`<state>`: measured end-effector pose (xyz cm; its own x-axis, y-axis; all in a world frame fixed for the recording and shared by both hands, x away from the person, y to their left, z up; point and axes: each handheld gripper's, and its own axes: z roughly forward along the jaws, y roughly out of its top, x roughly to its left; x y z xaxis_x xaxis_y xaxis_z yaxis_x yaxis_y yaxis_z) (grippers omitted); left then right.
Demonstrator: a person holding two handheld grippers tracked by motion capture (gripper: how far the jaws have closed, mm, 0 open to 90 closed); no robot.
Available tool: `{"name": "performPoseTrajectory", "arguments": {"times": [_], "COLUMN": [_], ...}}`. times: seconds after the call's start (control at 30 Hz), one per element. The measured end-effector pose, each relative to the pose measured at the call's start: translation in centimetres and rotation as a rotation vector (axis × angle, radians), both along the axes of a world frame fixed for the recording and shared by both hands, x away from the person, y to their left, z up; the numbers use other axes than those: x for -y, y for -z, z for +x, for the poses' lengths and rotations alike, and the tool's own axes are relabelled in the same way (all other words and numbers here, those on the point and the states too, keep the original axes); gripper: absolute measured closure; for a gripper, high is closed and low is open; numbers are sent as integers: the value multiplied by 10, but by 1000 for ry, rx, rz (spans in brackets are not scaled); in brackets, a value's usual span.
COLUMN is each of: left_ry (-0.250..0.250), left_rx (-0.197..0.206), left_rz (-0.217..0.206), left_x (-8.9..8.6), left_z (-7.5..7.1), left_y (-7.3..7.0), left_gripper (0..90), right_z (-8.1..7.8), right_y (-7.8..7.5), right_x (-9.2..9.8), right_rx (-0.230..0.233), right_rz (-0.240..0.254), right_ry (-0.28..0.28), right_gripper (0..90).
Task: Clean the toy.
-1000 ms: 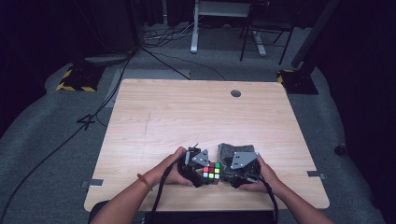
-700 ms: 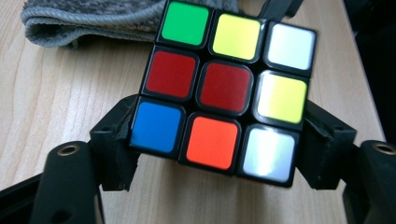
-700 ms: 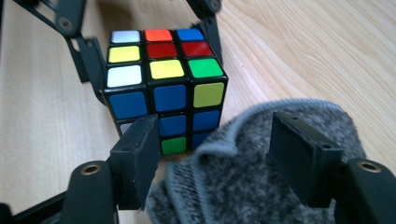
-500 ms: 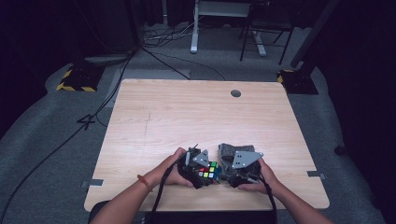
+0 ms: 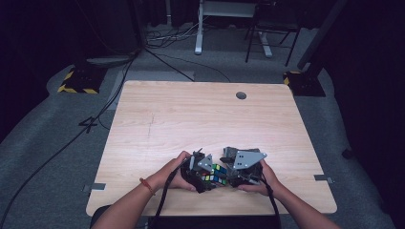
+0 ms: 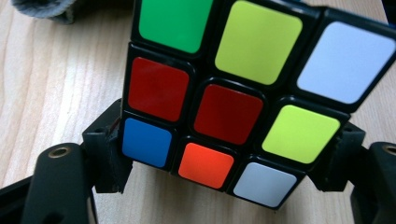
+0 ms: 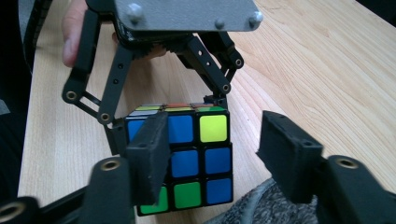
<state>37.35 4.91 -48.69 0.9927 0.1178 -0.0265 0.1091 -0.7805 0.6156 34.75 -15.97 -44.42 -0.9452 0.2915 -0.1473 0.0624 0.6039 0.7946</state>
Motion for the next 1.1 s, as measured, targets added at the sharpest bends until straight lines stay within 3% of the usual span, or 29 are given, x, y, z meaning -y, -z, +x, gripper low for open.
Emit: {"name": "performPoseTrajectory", "arguments": {"times": [0.13, 0.23, 0.3, 0.43, 0.63, 0.73, 0.87, 1.1], "left_ry": [-36, -33, -19, -38, -49, -54, -80, -142], "left_rx": [-6, -6, -11, -9, -9, -6, 13, 17], "left_rz": [-25, -4, 26, -3, -55, -44, -19, 8], "left_x": [0, 1, 1, -1, -8, -10, -15, -35], "left_z": [4, 5, 5, 7, 5, 5, 6, 8], "left_y": [1, 3, 4, 6, -1, -2, -2, -3], "left_gripper": [187, 173, 179, 177, 166, 168, 164, 164], "right_z": [1, 2, 3, 3, 8, 8, 10, 15], "right_y": [-2, -3, -4, -4, -2, -2, -3, -1], "right_x": [-5, -10, -13, -17, -27, -27, -21, 2], "right_rx": [0, -10, -14, -16, -43, -43, -43, -69], "right_rz": [-19, -26, -30, -27, -52, -44, -32, -36], "right_ry": [-10, -34, -44, -46, -38, -34, -7, 23], "right_gripper": [601, 664, 680, 697, 635, 635, 569, 483]}}
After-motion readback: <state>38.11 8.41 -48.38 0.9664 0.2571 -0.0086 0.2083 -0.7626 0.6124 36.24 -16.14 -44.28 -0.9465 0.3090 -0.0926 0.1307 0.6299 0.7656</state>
